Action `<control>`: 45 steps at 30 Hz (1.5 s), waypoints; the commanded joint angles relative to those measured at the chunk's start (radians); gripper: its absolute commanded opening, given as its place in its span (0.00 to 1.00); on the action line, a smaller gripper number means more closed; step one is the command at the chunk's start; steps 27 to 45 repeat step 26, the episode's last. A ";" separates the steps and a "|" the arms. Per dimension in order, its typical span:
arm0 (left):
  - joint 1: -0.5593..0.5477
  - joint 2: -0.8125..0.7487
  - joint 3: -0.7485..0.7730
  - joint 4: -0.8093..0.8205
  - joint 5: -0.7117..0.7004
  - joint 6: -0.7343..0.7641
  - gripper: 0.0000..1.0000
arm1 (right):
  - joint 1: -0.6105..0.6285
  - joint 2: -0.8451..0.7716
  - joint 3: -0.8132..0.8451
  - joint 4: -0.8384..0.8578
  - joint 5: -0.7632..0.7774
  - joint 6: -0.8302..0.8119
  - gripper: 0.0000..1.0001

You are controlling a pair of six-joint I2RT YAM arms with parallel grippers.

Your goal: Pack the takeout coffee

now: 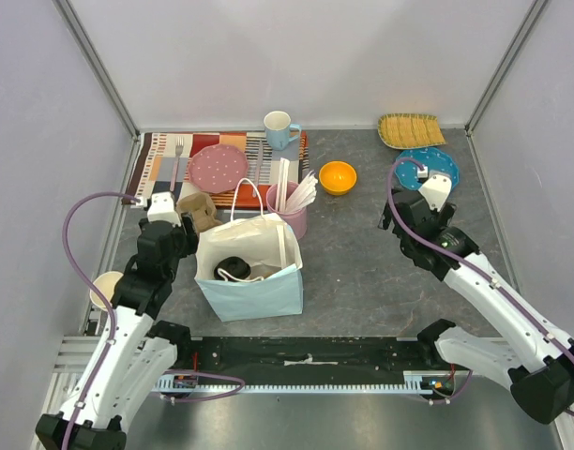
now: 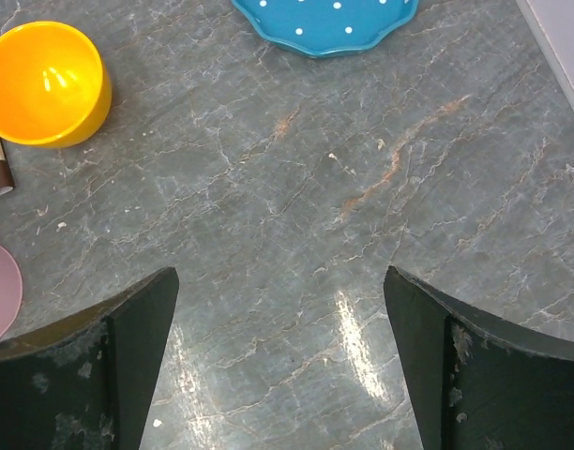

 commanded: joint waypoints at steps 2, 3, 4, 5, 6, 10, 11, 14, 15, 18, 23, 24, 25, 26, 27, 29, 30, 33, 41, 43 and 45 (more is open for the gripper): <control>0.016 -0.041 -0.067 0.105 0.056 -0.051 0.71 | -0.003 -0.035 -0.097 0.157 0.048 0.033 0.98; 0.016 -0.044 -0.081 0.125 0.064 -0.046 0.71 | -0.003 -0.042 -0.111 0.168 0.058 0.033 0.98; 0.018 -0.047 -0.104 0.136 0.069 -0.041 0.72 | -0.003 -0.045 -0.128 0.180 0.061 0.033 0.98; 0.019 -0.056 -0.118 0.147 0.083 -0.029 0.72 | -0.003 -0.049 -0.157 0.208 0.064 0.025 0.98; 0.019 -0.059 -0.129 0.167 0.090 -0.023 0.72 | -0.003 -0.063 -0.173 0.223 0.063 0.021 0.98; 0.022 -0.079 -0.173 0.179 0.113 0.000 0.74 | -0.003 -0.124 -0.254 0.340 0.065 -0.016 0.98; 0.025 -0.082 -0.179 0.181 0.116 0.003 0.74 | -0.003 -0.144 -0.292 0.364 0.063 -0.039 0.98; 0.031 -0.094 -0.195 0.188 0.118 -0.002 0.74 | -0.003 -0.239 -0.378 0.466 0.066 -0.070 0.98; 0.032 -0.093 -0.196 0.190 0.118 -0.003 0.74 | -0.003 -0.290 -0.401 0.492 0.069 -0.083 0.98; 0.035 -0.096 -0.201 0.191 0.119 -0.008 0.75 | -0.003 -0.370 -0.473 0.562 0.077 -0.102 0.98; 0.036 -0.099 -0.210 0.196 0.126 -0.012 0.78 | -0.003 -0.411 -0.521 0.576 0.101 -0.099 0.98; 0.036 -0.100 -0.212 0.198 0.126 -0.012 0.78 | -0.003 -0.413 -0.522 0.573 0.101 -0.102 0.98; 0.038 -0.102 -0.212 0.198 0.126 -0.012 0.78 | -0.003 -0.411 -0.521 0.566 0.103 -0.096 0.98; 0.038 -0.102 -0.212 0.196 0.124 -0.012 0.79 | -0.003 -0.411 -0.518 0.564 0.104 -0.093 0.98; 0.038 -0.102 -0.212 0.196 0.124 -0.012 0.79 | -0.003 -0.411 -0.518 0.564 0.104 -0.093 0.98; 0.038 -0.102 -0.212 0.196 0.124 -0.012 0.79 | -0.003 -0.411 -0.518 0.564 0.104 -0.093 0.98; 0.038 -0.102 -0.212 0.196 0.124 -0.012 0.79 | -0.003 -0.411 -0.518 0.564 0.104 -0.093 0.98; 0.038 -0.102 -0.212 0.196 0.124 -0.012 0.79 | -0.003 -0.411 -0.518 0.564 0.104 -0.093 0.98; 0.038 -0.102 -0.212 0.196 0.124 -0.012 0.79 | -0.003 -0.411 -0.518 0.564 0.104 -0.093 0.98; 0.038 -0.102 -0.212 0.196 0.124 -0.012 0.79 | -0.003 -0.411 -0.518 0.564 0.104 -0.093 0.98; 0.038 -0.102 -0.212 0.196 0.124 -0.012 0.79 | -0.003 -0.411 -0.518 0.564 0.104 -0.093 0.98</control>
